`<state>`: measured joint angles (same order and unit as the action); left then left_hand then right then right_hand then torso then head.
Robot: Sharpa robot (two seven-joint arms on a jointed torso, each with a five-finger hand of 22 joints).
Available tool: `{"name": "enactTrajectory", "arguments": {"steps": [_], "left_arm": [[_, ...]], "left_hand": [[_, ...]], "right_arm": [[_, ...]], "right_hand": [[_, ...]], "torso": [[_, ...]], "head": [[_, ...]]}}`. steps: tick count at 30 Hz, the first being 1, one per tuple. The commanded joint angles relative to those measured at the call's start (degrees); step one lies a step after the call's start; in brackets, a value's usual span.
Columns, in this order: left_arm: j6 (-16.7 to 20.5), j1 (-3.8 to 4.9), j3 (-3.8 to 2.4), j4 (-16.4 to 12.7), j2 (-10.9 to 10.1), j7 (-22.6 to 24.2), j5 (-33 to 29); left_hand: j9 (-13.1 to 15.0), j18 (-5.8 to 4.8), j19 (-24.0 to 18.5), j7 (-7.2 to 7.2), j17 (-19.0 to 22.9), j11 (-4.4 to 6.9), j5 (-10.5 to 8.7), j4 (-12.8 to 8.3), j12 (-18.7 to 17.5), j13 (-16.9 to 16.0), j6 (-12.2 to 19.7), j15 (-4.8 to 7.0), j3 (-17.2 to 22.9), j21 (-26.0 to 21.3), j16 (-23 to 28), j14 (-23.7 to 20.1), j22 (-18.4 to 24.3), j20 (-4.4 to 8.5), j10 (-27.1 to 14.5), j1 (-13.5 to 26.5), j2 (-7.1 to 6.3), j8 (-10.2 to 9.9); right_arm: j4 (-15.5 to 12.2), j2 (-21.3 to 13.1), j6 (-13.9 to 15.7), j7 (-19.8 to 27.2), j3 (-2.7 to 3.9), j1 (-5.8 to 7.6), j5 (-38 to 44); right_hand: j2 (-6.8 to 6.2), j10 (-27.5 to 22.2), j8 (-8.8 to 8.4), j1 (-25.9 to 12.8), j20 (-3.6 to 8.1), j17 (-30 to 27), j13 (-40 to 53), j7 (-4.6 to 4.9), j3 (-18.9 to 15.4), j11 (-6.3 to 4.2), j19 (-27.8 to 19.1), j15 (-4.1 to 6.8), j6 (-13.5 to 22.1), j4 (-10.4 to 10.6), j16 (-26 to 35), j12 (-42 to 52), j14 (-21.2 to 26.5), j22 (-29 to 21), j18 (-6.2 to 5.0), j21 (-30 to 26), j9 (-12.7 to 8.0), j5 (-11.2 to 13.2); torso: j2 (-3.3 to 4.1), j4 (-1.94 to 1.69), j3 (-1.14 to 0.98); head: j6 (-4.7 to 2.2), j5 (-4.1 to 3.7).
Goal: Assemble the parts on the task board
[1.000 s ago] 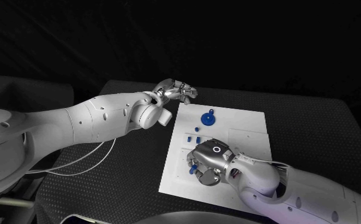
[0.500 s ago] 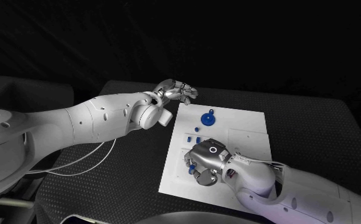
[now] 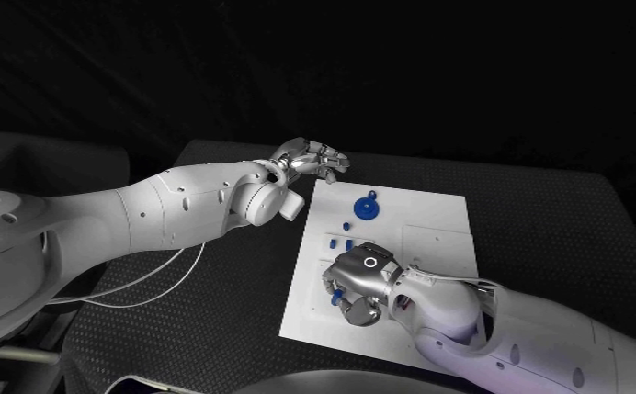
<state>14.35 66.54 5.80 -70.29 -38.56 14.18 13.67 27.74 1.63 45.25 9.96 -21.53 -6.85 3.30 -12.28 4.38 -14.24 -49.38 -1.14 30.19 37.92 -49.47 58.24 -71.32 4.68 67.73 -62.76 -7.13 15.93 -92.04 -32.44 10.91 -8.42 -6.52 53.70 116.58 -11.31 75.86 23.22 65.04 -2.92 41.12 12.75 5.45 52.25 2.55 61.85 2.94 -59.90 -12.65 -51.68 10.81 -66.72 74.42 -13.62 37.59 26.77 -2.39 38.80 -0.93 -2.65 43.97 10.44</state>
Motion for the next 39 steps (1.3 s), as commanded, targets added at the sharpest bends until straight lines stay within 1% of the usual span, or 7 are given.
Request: {"name": "enactTrajectory", "arguments": {"steps": [1, 11, 17, 21, 25, 32, 39], "left_arm": [[-0.79, 0.09, -0.05, -0.13, 0.04, 0.26, -0.26], [-0.96, 0.09, -0.05, -0.12, 0.02, 0.17, -0.26], [-1.0, 0.09, -0.05, -0.16, 0.05, 0.16, -0.26], [-0.99, 0.09, -0.05, -0.1, 0.06, 0.12, -0.26], [-1.01, 0.09, -0.05, -0.09, 0.03, 0.13, -0.26], [-1.06, 0.09, -0.05, -0.09, 0.05, 0.09, -0.26], [-1.1, 0.09, -0.05, -0.1, 0.19, 0.06, -0.26]], "left_hand": [[-0.1, 0.55, 0.35, -0.04, -0.08, 0.06, 0.36, 0.03, -0.12, 0.09, 0.34, 0.13, -0.14, -0.28, 0.37, 0.37, -0.1, -0.02, -0.23, 0.64, -0.04, 0.33], [-0.1, 0.55, 0.35, -0.03, -0.11, 0.05, 0.35, 0.04, -0.12, 0.09, 0.36, 0.13, -0.15, -0.3, 0.4, 0.37, -0.11, -0.02, -0.25, 0.65, -0.04, 0.33], [-0.12, 0.54, 0.35, -0.02, -0.14, 0.04, 0.35, 0.07, -0.13, 0.1, 0.39, 0.12, -0.16, -0.33, 0.43, 0.36, -0.13, -0.03, -0.28, 0.69, -0.03, 0.32], [-0.12, 0.55, 0.36, -0.02, -0.15, 0.03, 0.35, 0.08, -0.13, 0.1, 0.4, 0.11, -0.16, -0.34, 0.45, 0.35, -0.14, -0.03, -0.3, 0.7, -0.02, 0.32], [-0.13, 0.55, 0.36, -0.02, -0.17, 0.03, 0.34, 0.09, -0.14, 0.11, 0.41, 0.11, -0.16, -0.36, 0.47, 0.35, -0.15, -0.03, -0.31, 0.71, -0.03, 0.32], [-0.13, 0.55, 0.37, -0.01, -0.2, 0.02, 0.35, 0.09, -0.14, 0.11, 0.43, 0.11, -0.16, -0.38, 0.5, 0.35, -0.17, -0.03, -0.33, 0.71, -0.02, 0.33], [-0.14, 0.56, 0.38, -0.01, -0.23, 0.02, 0.34, 0.11, -0.13, 0.11, 0.43, 0.1, -0.17, -0.4, 0.53, 0.35, -0.19, -0.04, -0.35, 0.73, -0.03, 0.33]], "right_arm": [[0.3, -0.35, -3.33, -1.46, -0.5, -0.47, 1.85], [-0.07, -0.56, -1.23, -2.63, -0.49, -0.48, 3.12], [-0.38, -0.58, 0.22, -3.48, -0.48, -0.49, 3.64], [-0.85, -0.96, -0.23, -3.48, -0.48, -0.48, 3.6], [-1.4, -1.4, -0.4, -3.51, -0.46, -0.45, 3.61], [-1.25, -1.18, -1.43, -3.4, -0.46, -0.24, 3.59], [-0.42, 0.1, -2.16, -2.96, -0.47, -0.22, 3.02]], "right_hand": [[0.11, 0.28, 0.27, 0.61, 0.13, 0.06, -0.01, 0.08, 0.36, 0.16, 0.24, 0.23, -0.35, -0.1, 0.25, 0.14, -0.08, 0.1, -1.38, 0.35, -0.04, -0.39], [0.0, 0.45, 0.31, 0.67, 0.19, 0.16, 0.16, 0.02, 0.5, 0.09, 0.34, 0.29, -0.5, -0.18, 0.2, 0.22, -0.21, 0.22, -1.38, 0.49, 0.05, -0.39], [-0.12, 0.52, 0.33, 0.7, 0.22, 0.22, 0.25, -0.02, 0.65, 0.05, 0.41, 0.33, -0.6, -0.18, 0.19, 0.25, -0.28, 0.27, -1.38, 0.57, 0.1, -0.39], [-0.17, 0.54, 0.32, 0.72, 0.25, 0.24, 0.3, -0.04, 0.73, 0.04, 0.46, 0.35, -0.63, -0.18, 0.19, 0.25, -0.31, 0.3, -1.38, 0.61, 0.13, -0.4], [-0.24, 0.56, 0.32, 0.72, 0.28, 0.26, 0.35, -0.05, 0.79, 0.03, 0.53, 0.36, -0.66, -0.15, 0.19, 0.26, -0.35, 0.33, -1.38, 0.67, 0.15, -0.39], [-0.3, 0.59, 0.32, 0.69, 0.31, 0.29, 0.41, -0.06, 0.86, 0.01, 0.6, 0.38, -0.69, -0.12, 0.2, 0.27, -0.39, 0.36, -1.38, 0.72, 0.18, -0.39], [-0.32, 0.58, 0.29, 0.63, 0.32, 0.3, 0.45, -0.05, 0.89, 0.02, 0.63, 0.38, -0.68, -0.07, 0.22, 0.26, -0.41, 0.38, -1.38, 0.75, 0.19, -0.39]], "torso": [[0.0, -0.02, -0.03], [0.02, 0.06, -0.1], [0.0, 0.04, -0.08], [-0.01, 0.03, -0.09], [0.0, 0.05, -0.05], [0.02, 0.01, -0.05], [0.02, 0.01, -0.02]], "head": [[0.06, 0.03], [-0.05, 0.09], [-0.13, 0.05], [-0.17, 0.03], [-0.2, -0.04], [-0.19, -0.06], [-0.11, -0.1]]}}
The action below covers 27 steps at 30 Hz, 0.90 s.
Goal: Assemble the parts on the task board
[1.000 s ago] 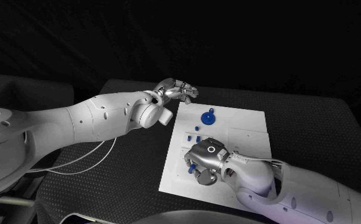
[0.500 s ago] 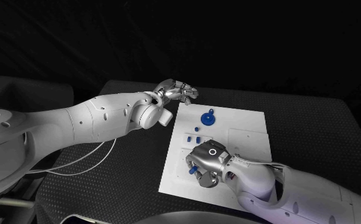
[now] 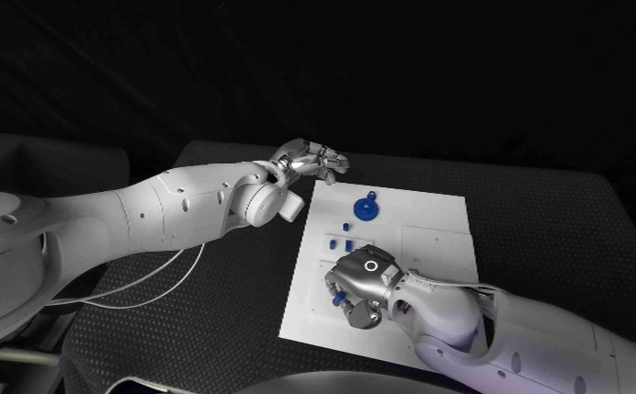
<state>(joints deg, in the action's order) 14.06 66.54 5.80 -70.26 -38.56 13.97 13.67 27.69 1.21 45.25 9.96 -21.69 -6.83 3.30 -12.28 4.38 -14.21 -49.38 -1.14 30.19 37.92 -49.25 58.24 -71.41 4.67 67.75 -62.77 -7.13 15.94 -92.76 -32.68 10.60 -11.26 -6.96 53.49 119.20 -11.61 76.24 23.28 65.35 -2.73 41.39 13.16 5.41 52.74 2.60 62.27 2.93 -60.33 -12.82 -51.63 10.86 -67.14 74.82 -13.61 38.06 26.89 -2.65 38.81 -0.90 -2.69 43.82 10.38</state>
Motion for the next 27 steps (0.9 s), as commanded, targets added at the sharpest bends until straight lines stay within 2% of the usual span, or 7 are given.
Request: {"name": "enactTrajectory", "arguments": {"steps": [1, 9, 13, 27], "left_arm": [[-0.82, 0.09, -0.05, -0.13, 0.2, 0.23, -0.26], [-0.9, 0.09, -0.05, -0.08, 0.29, 0.12, -0.26], [-0.91, 0.09, -0.05, -0.12, 0.29, 0.11, -0.26], [-0.84, 0.09, -0.05, -0.09, 0.15, 0.05, -0.26]], "left_hand": [[-0.09, 0.98, 0.38, -0.01, -0.08, 0.0, 0.34, 0.11, -0.14, 0.07, 0.44, 0.1, -0.17, -0.4, 0.31, 0.35, -0.1, -0.04, -0.36, 0.74, -0.02, 0.33], [-0.1, 0.97, 0.4, 0.0, -0.11, -0.01, 0.34, 0.17, -0.13, 0.08, 0.45, 0.09, -0.19, -0.42, 0.34, 0.35, -0.12, -0.05, -0.38, 0.81, 0.0, 0.34], [-0.1, 0.97, 0.4, 0.01, -0.13, -0.02, 0.33, 0.2, -0.13, 0.08, 0.46, 0.09, -0.2, -0.44, 0.36, 0.35, -0.13, -0.05, -0.39, 0.84, -0.01, 0.34], [-0.11, 0.98, 0.41, 0.01, -0.18, -0.02, 0.33, 0.25, -0.13, 0.08, 0.48, 0.08, -0.2, -0.48, 0.41, 0.36, -0.17, -0.06, -0.42, 0.89, -0.02, 0.35]], "right_arm": [[0.39, 0.54, -1.81, -0.12, -0.04, -0.01, 0.4], [0.85, 1.51, -2.81, 0.45, -0.09, -0.01, -0.15], [1.15, 1.64, -3.64, 0.79, -0.56, -0.01, -1.12], [0.87, 1.15, -2.95, 1.1, -0.75, -0.01, -2.85]], "right_hand": [[-0.01, 0.19, 0.23, 0.32, 0.12, 0.03, 0.04, -0.01, 0.41, -0.03, 0.21, 0.39, -0.25, 0.1, 0.16, 0.2, 0.01, -0.02, -1.39, 0.28, 0.08, -0.12], [0.03, 0.18, 0.21, 0.26, 0.13, 0.05, 0.08, 0.0, 0.44, -0.02, 0.23, 0.39, -0.23, 0.14, 0.18, 0.18, 0.01, 0.0, -1.39, 0.3, 0.09, -0.12], [0.06, 0.13, 0.16, 0.15, 0.13, 0.06, 0.11, 0.02, 0.44, -0.01, 0.22, 0.38, -0.18, 0.16, 0.21, 0.15, 0.02, 0.02, -1.39, 0.31, 0.1, -0.12], [-0.52, -0.21, -0.16, -0.44, -0.03, 0.11, 0.29, 0.13, 0.81, 0.16, -0.18, 0.2, -0.07, 0.03, 0.53, -0.13, 0.2, 0.09, -1.39, 0.17, 0.08, -0.44]], "torso": [[0.01, -0.05, 0.03], [0.01, -0.04, 0.02], [0.02, -0.02, 0.04], [0.0, 0.01, -0.05]], "head": [[0.02, -0.04], [-0.01, -0.12], [0.04, -0.2], [0.23, -0.12]]}}
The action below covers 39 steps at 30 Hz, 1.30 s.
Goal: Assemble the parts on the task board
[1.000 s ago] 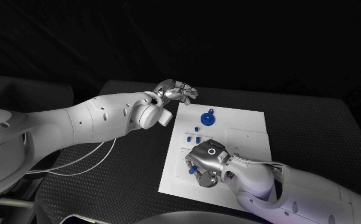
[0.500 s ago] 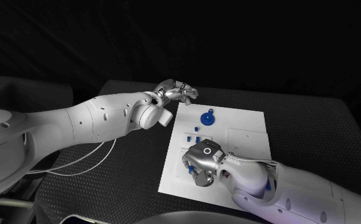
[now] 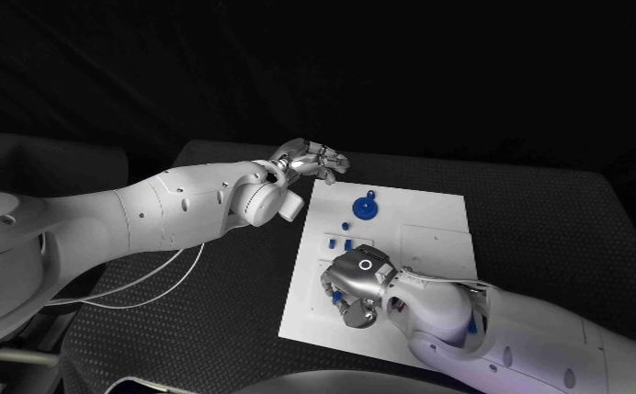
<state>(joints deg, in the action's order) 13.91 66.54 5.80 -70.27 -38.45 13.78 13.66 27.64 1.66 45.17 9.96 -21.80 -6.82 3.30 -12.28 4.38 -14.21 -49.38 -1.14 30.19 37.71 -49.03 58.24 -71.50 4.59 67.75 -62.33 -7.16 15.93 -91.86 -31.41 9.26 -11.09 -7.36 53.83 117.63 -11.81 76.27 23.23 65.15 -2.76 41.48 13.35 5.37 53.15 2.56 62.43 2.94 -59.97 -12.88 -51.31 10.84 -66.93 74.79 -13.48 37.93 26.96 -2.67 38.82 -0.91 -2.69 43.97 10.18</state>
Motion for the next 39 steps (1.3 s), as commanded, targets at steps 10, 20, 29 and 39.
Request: {"name": "enactTrajectory", "arguments": {"steps": [10, 20, 29, 39], "left_arm": [[-0.73, 0.09, -0.05, -0.11, 0.08, 0.22, -0.25], [-0.78, 0.09, -0.05, -0.1, 0.05, 0.04, -0.25], [-0.82, 0.09, -0.05, -0.12, -0.04, -0.05, -0.25], [-0.84, 0.09, -0.05, -0.1, -0.15, -0.07, -0.25]], "left_hand": [[-0.07, 0.54, 0.49, 0.01, -0.1, -0.03, 0.33, 0.25, -0.13, 0.09, 0.49, 0.08, -0.19, -0.28, 0.21, 0.36, -0.09, 0.03, -0.43, 0.45, 0.0, 0.35], [-0.09, 0.54, 0.49, 0.02, -0.14, -0.04, 0.33, 0.26, -0.14, 0.1, 0.54, 0.08, -0.19, -0.32, 0.25, 0.35, -0.11, 0.03, -0.48, 0.45, -0.04, 0.34], [-0.1, 0.55, 0.5, 0.03, -0.17, -0.05, 0.33, 0.28, -0.15, 0.11, 0.57, 0.07, -0.19, -0.34, 0.28, 0.34, -0.13, 0.02, -0.52, 0.45, -0.05, 0.33], [-0.11, 0.55, 0.49, 0.04, -0.2, -0.06, 0.32, 0.29, -0.15, 0.11, 0.61, 0.06, -0.18, -0.37, 0.32, 0.33, -0.16, 0.01, -0.55, 0.45, -0.08, 0.33]], "right_arm": [[-0.04, -0.23, 0.12, 1.66, -0.35, -0.35, -2.92], [0.2, -0.29, 0.97, 0.96, -0.35, -0.35, -3.26], [0.06, -0.5, 4.39, 0.23, -0.35, -0.34, -3.15], [-0.45, -1.08, 7.71, -0.24, -0.33, -0.34, -3.13]], "right_hand": [[-3.97, -0.91, -0.87, -2.06, -0.24, 0.01, 0.31, 0.37, -0.89, 0.57, -0.58, -0.16, -0.17, 2.24, 0.82, -0.72, 0.25, 0.28, -1.52, 0.3, -0.17, -1.48], [-5.21, -3.4, -2.77, -2.78, -0.82, -0.25, 0.15, 1.48, -3.99, 1.6, -2.31, -1.11, 2.19, 2.04, 1.99, -2.36, 1.71, 0.36, -1.52, -0.47, -0.8, -1.02], [-5.39, -4.94, -3.74, -3.2, -1.35, -0.48, 0.06, 2.17, -4.83, 2.25, -3.38, -1.71, 3.67, 1.57, 2.57, -3.26, 2.72, 0.19, -1.52, -1.25, -1.11, -0.6], [-5.47, -7.2, -4.47, -4.37, -1.96, -0.15, -0.36, 2.93, -6.13, 3.06, -4.97, -2.49, 5.51, 0.01, 1.5, -3.7, 4.7, 1.17, -1.52, -0.99, -1.16, -0.33]], "torso": [[0.0, 0.0, -0.05], [-0.01, 0.01, -0.01], [0.0, -0.02, -0.01], [-0.02, -0.01, -0.02]], "head": [[0.04, 0.09], [0.06, 0.14], [0.05, 0.1], [0.01, 0.03]]}}
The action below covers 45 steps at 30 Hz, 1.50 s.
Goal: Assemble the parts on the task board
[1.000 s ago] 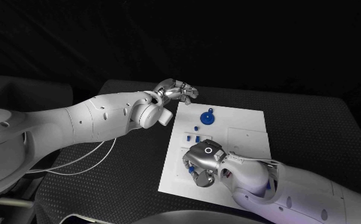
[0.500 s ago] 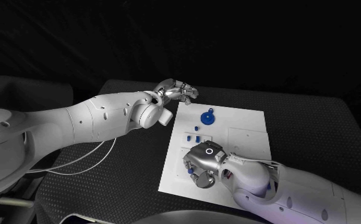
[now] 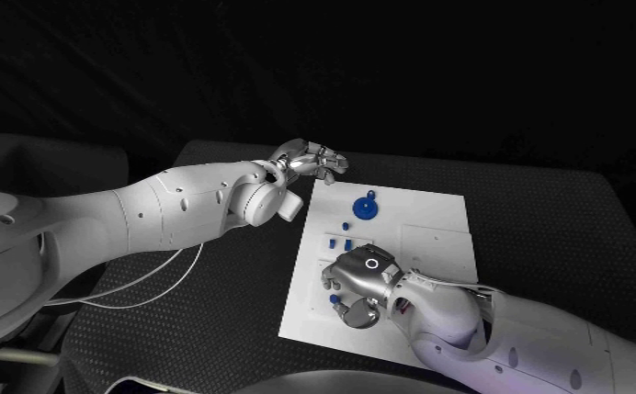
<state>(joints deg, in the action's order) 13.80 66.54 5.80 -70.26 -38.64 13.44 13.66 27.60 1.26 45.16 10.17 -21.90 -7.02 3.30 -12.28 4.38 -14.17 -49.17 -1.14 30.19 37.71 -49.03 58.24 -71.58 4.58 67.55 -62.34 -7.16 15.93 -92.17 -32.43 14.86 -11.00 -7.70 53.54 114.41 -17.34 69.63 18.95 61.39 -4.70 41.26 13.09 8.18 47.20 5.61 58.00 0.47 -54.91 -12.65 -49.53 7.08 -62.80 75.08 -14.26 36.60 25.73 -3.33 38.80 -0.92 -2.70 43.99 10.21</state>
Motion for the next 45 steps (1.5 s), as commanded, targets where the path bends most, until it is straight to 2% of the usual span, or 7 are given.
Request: {"name": "enactTrajectory", "arguments": {"steps": [1, 13, 19, 26, 28, 34, 45], "left_arm": [[-0.74, 0.09, -0.05, -0.11, 0.04, 0.27, -0.25], [-0.79, 0.09, -0.05, -0.07, 0.1, 0.25, -0.25], [-0.81, 0.09, -0.05, -0.07, 0.15, 0.25, -0.25], [-0.84, 0.09, -0.05, -0.07, 0.19, 0.25, -0.25], [-0.82, 0.09, -0.05, -0.07, 0.17, 0.24, -0.25], [-0.82, 0.09, -0.05, -0.02, 0.16, 0.23, -0.25], [-0.77, 0.09, -0.05, -0.02, 0.1, 0.17, -0.25]], "left_hand": [[-0.07, 0.96, 0.5, -0.17, -0.11, 0.13, 0.32, 0.29, -0.15, 0.07, 0.4, 0.06, -0.18, -0.38, 0.33, 0.33, -0.08, 0.02, -0.35, 0.45, -0.08, 0.33], [-0.07, 0.96, 0.49, -0.17, -0.15, 0.13, 0.32, 0.28, -0.15, 0.08, 0.4, 0.05, -0.16, -0.41, 0.37, 0.32, -0.11, 0.01, -0.37, 0.41, -0.1, 0.34], [-0.07, 0.97, 0.49, -0.17, -0.17, 0.13, 0.32, 0.28, -0.14, 0.08, 0.39, 0.05, -0.15, -0.43, 0.39, 0.32, -0.12, 0.01, -0.37, 0.39, -0.09, 0.36], [-0.08, 0.96, 0.49, -0.17, -0.2, 0.12, 0.32, 0.29, -0.14, 0.08, 0.39, 0.04, -0.15, -0.45, 0.41, 0.32, -0.14, 0.0, -0.38, 0.39, -0.09, 0.37], [-0.08, 0.96, 0.5, -0.17, -0.2, 0.12, 0.32, 0.29, -0.14, 0.08, 0.39, 0.04, -0.15, -0.45, 0.42, 0.32, -0.14, 0.0, -0.38, 0.39, -0.09, 0.37], [-0.08, 0.96, 0.5, -0.16, -0.23, 0.12, 0.32, 0.31, -0.14, 0.08, 0.4, 0.04, -0.15, -0.47, 0.44, 0.32, -0.16, -0.01, -0.39, 0.4, -0.09, 0.37], [-0.09, 0.97, 0.5, -0.16, -0.27, 0.11, 0.32, 0.33, -0.13, 0.08, 0.42, 0.03, -0.14, -0.5, 0.47, 0.32, -0.19, -0.02, -0.41, 0.4, -0.08, 0.38]], "right_arm": [[-0.13, -0.07, 2.13, -0.29, 0.01, -0.05, 0.09], [-0.14, -0.11, 1.06, 0.44, 0.01, -0.04, -0.8], [-0.04, -0.07, -1.07, 1.68, 0.01, 0.01, -1.67], [0.1, -0.05, -1.87, 1.5, 0.0, 0.02, -1.21], [0.09, -0.06, -1.95, 1.48, 0.0, 0.02, -0.83], [0.01, -0.28, -2.51, 1.62, 0.0, 0.02, -0.55], [-0.01, -0.54, -2.08, 1.27, 0.0, 0.02, -0.31]], "right_hand": [[0.06, -0.61, -0.19, -0.66, -0.01, 0.09, -0.13, 0.13, -0.23, 0.03, -0.57, -0.02, 0.48, -0.32, -0.37, 0.1, 0.6, 0.92, -0.74, 0.38, 0.08, 0.32], [0.06, -0.85, -0.09, -1.13, -0.03, 0.19, -0.23, 0.13, -0.57, 0.04, -0.77, -0.05, 0.58, -1.12, -1.0, 0.49, 0.96, 1.04, -0.74, 0.67, 0.23, 0.32], [0.15, -0.88, 0.07, -1.14, -0.04, 0.19, -0.27, 0.06, -0.5, 0.04, -0.81, -0.06, 0.37, -1.24, -1.24, 0.72, 1.1, 1.05, -0.74, 0.81, 0.33, 0.24], [0.46, 0.48, 1.33, 1.44, -0.02, -0.05, -0.14, -1.05, 2.39, -0.54, -0.74, 0.34, -2.24, 0.49, -2.34, 2.61, 1.25, 1.07, -0.74, 1.59, 0.86, 0.36], [0.66, 1.05, 1.65, 2.0, -0.01, -0.16, -0.04, -1.38, 3.03, -0.79, -0.72, 0.51, -2.99, 1.01, -2.56, 3.18, 1.23, 1.05, -0.74, 1.76, 1.01, 0.4], [3.56, 2.63, 2.66, 3.96, 0.34, -0.14, 0.32, -2.27, 4.86, -1.59, -0.27, 1.12, -5.0, 1.36, -3.57, 4.64, 0.68, 1.13, -0.74, 2.57, 1.61, 0.52], [3.62, 2.91, 2.8, 3.51, 0.48, -0.02, 0.4, -2.44, 4.86, -1.79, -0.09, 1.36, -5.44, 0.94, -4.28, 5.17, 0.56, 1.13, -0.74, 3.23, 1.83, 0.52]], "torso": [[-0.01, 0.02, -0.02], [0.0, 0.02, -0.03], [0.02, 0.01, -0.03], [0.01, 0.02, -0.03], [0.01, 0.01, -0.04], [-0.01, 0.0, -0.04], [0.0, 0.01, -0.06]], "head": [[-0.03, -0.06], [-0.05, -0.12], [0.03, -0.1], [0.05, -0.07], [0.07, -0.06], [0.08, -0.07], [0.12, -0.04]]}}
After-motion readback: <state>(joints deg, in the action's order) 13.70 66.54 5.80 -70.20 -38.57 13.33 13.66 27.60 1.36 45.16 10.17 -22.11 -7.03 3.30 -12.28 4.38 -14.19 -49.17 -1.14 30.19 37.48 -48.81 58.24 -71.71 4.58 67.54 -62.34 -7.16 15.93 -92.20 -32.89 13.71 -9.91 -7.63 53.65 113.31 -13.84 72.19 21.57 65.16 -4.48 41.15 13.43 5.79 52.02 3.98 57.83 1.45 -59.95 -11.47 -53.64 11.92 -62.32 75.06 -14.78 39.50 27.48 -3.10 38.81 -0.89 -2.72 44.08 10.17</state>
